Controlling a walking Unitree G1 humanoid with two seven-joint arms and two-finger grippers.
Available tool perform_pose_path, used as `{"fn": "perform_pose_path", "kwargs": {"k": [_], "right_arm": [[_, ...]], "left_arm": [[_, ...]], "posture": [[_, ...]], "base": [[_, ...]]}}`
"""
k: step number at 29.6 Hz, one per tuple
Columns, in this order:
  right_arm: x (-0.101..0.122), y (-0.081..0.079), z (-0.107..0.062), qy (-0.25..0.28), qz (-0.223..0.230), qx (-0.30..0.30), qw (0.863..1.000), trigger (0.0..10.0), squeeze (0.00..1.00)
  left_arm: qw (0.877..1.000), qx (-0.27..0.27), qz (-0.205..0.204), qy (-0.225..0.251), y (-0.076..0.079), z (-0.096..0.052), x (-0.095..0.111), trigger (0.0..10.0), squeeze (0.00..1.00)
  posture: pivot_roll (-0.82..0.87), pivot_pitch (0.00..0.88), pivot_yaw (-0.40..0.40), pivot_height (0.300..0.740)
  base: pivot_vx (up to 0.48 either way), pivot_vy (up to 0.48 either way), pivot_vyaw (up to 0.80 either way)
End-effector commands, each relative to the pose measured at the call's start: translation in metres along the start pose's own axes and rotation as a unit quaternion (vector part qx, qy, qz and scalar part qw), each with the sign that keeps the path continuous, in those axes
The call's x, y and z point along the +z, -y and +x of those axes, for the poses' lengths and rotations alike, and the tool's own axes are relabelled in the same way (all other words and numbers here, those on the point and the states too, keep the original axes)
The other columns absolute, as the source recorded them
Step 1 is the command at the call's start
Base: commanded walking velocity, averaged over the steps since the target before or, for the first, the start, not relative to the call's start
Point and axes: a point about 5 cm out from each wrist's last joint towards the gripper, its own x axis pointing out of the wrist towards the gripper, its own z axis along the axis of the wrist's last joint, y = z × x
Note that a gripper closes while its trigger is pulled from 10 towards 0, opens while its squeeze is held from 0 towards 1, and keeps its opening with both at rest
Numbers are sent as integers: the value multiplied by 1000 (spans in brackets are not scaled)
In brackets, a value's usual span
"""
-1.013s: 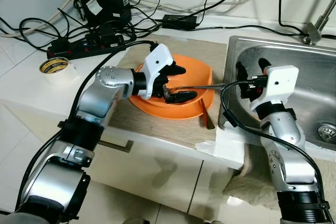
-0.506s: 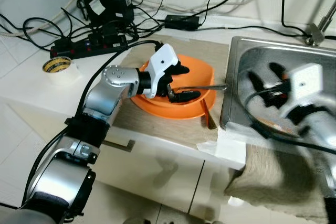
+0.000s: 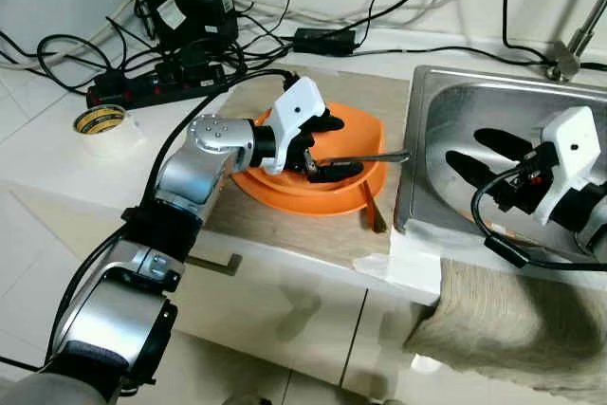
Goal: Kitchen organization
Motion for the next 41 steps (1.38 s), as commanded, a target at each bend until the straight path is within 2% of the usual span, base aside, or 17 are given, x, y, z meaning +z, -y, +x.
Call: {"fn": "perform_pose_path", "kwargs": {"k": [1, 5, 7, 11, 12, 16, 21, 27, 28, 37, 41], "right_arm": [[9, -7, 2, 3, -8, 31, 999, 10000, 0], [16, -12, 5, 12, -2, 49, 999, 10000, 0], [23, -16, 6, 18, 3, 62, 998, 10000, 0], [25, -16, 7, 21, 5, 64, 998, 10000, 0], [26, -17, 8, 22, 4, 66, 998, 10000, 0], [28, -17, 9, 24, 4, 67, 997, 10000, 0], [30, -18, 10, 25, 6, 66, 997, 10000, 0], [30, -19, 11, 26, 11, 64, 998, 10000, 0], [30, -19, 11, 26, 12, 63, 998, 10000, 0], [29, -18, 10, 24, 16, 55, 998, 10000, 0], [28, -18, 9, 23, 17, 54, 998, 10000, 0]], "left_arm": [[1000, 2, 16, -4, -4, -1, 6, 10000, 0], [1000, 9, 20, -15, -6, -2, 4, 10000, 0], [999, 0, 23, -32, -6, -5, 0, 10000, 0], [998, -12, 25, -50, -4, -6, -5, 10000, 0], [997, -24, 29, -70, -3, -7, -9, 10000, 0], [994, -38, 34, -97, -2, -9, -15, 10000, 0], [993, -35, 31, -104, -4, -9, -16, 10000, 0], [993, -2, 30, -112, -12, -7, -13, 9922, 0], [993, 2, 29, -111, -13, -7, -13, 0, 0], [994, 64, -1, -87, -25, -2, -4, 0, 0], [994, 63, 4, -88, -25, -1, -5, 0, 0]], "posture": [[-89, 0, 67, 740], [-84, 0, 65, 740], [-79, 0, 62, 740], [-77, 0, 61, 740], [-76, 0, 60, 740], [-74, 0, 60, 740], [-71, 0, 62, 740], [-70, 0, 64, 740], [-70, 0, 65, 740], [-75, 0, 65, 740], [-77, 0, 64, 740]], "base": [[0, 0, 0], [0, 0, 0], [0, 0, 0], [0, 0, 0], [0, 0, 0], [0, 0, 0], [0, 0, 0], [0, 0, 0], [0, 0, 0], [0, 0, 0], [0, 0, 0]]}}
